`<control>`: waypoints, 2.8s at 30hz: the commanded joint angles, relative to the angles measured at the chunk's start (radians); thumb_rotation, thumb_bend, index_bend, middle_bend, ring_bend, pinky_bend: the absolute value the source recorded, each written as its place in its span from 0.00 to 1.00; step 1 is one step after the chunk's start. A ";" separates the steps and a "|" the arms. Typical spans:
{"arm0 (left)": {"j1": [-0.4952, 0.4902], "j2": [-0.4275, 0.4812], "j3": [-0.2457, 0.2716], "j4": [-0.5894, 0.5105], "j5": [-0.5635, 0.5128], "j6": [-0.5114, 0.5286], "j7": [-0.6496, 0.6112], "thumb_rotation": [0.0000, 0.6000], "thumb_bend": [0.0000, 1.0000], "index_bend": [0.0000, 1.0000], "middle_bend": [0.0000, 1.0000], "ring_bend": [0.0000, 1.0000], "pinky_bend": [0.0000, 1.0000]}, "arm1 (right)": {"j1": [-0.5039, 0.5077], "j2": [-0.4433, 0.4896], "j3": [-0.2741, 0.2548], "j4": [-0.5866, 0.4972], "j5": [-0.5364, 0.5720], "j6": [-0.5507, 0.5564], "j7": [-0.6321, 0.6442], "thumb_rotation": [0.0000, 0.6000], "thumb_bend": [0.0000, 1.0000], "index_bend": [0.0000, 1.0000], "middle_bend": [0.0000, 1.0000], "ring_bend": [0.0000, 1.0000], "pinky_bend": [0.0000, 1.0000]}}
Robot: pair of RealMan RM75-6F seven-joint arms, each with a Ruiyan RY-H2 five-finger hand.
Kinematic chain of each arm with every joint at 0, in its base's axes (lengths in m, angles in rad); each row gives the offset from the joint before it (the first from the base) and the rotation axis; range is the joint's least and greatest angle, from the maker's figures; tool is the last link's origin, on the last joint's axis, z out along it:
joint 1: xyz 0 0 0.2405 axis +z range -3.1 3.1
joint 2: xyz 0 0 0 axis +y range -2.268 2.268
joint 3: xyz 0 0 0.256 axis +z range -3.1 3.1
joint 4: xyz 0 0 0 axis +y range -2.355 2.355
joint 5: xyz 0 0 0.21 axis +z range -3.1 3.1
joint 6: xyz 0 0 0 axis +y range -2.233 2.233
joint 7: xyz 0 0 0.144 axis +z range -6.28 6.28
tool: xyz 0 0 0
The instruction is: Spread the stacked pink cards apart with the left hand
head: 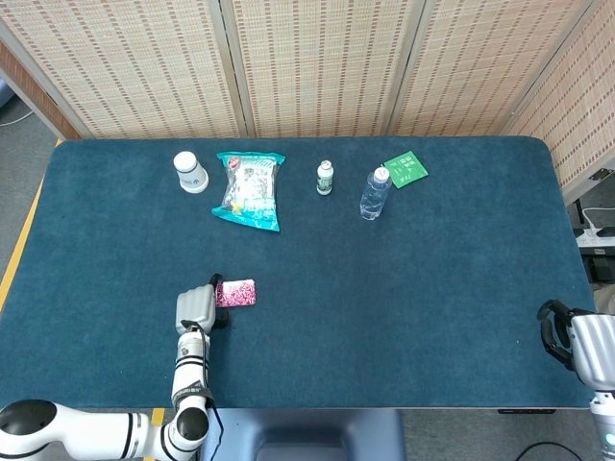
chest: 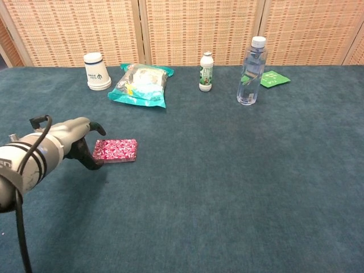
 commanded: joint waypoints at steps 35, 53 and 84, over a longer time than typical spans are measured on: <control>0.015 -0.185 -0.050 0.219 0.125 -0.007 0.055 1.00 0.40 0.22 1.00 1.00 1.00 | 0.002 0.019 -0.003 -0.006 0.000 -0.007 0.031 1.00 0.54 0.99 0.87 0.77 0.95; 0.050 -0.182 -0.059 0.206 0.162 -0.004 0.081 1.00 0.40 0.24 1.00 1.00 1.00 | 0.002 0.016 -0.006 -0.006 -0.002 -0.009 0.019 1.00 0.54 1.00 0.87 0.77 0.95; 0.275 0.190 0.112 0.088 0.349 -0.132 -0.156 1.00 0.40 0.26 1.00 1.00 1.00 | 0.003 -0.003 0.000 -0.005 0.012 -0.007 -0.019 1.00 0.54 1.00 0.87 0.77 0.95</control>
